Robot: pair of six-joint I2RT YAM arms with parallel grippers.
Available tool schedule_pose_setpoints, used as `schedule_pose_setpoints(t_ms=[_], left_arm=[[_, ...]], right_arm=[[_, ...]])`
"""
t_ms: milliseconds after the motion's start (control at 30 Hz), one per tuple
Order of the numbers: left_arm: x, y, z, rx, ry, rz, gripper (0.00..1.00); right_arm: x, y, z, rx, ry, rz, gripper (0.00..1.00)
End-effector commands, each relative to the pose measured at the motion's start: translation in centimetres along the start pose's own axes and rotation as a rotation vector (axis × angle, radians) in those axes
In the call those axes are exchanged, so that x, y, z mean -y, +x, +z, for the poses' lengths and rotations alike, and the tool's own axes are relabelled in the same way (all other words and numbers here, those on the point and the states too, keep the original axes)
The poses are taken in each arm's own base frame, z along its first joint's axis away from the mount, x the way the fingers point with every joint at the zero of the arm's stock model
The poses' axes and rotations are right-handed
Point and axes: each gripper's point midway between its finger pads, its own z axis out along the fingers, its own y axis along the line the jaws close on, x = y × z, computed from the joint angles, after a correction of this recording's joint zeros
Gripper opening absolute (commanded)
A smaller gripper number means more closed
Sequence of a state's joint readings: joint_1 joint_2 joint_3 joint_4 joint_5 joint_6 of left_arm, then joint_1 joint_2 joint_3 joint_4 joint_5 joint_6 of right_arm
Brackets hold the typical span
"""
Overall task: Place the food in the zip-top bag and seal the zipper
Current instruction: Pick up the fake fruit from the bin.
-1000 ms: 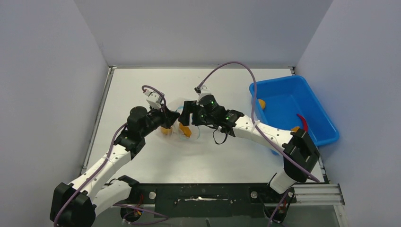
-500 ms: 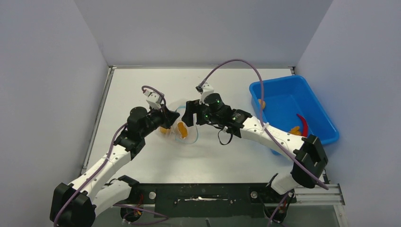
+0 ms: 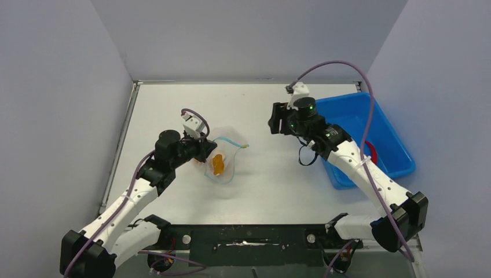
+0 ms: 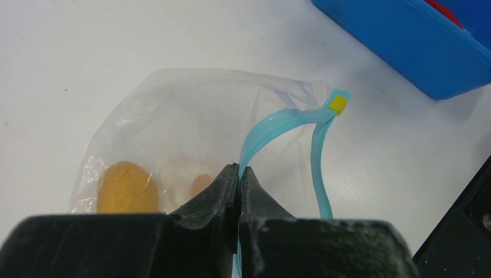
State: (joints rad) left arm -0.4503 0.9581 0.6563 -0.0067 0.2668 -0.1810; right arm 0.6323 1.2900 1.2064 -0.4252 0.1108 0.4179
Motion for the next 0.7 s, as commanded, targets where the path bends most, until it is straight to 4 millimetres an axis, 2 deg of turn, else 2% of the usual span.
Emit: schedule_pose_setpoints(t_ms=[0,167,233,367,533,667], left_arm=[[1.1,-1.7,-1.0,0.036,0.054,0.098,0.0],[1.5,-1.6,-1.1,0.054,0.08,0.119,0.0],[1.4,-0.9,-1.0,0.056,0.087,0.119,0.0],[1.5,-0.9,-1.1,0.062,0.094,0.133,0.0],[1.3,-0.9,-1.2,0.073,0.084,0.137,0.0],[0.6,-0.5,-1.1,0.067,0.05,0.145,0.0]], right_arm=[[6.2,-3.0,-2.5,0.053,0.172,-0.007,0.59],[11.3,-3.6,-3.5,0.025,0.289,0.009,0.5],[13.6,-3.6,-4.1,0.004,0.338,0.019,0.49],[18.0,-3.4,-4.9,-0.045,0.428,0.044,0.49],[22.6,-2.3,-4.5,-0.085,0.457,0.119,0.5],[25.6,-1.0,-3.7,-0.094,0.404,0.203,0.51]])
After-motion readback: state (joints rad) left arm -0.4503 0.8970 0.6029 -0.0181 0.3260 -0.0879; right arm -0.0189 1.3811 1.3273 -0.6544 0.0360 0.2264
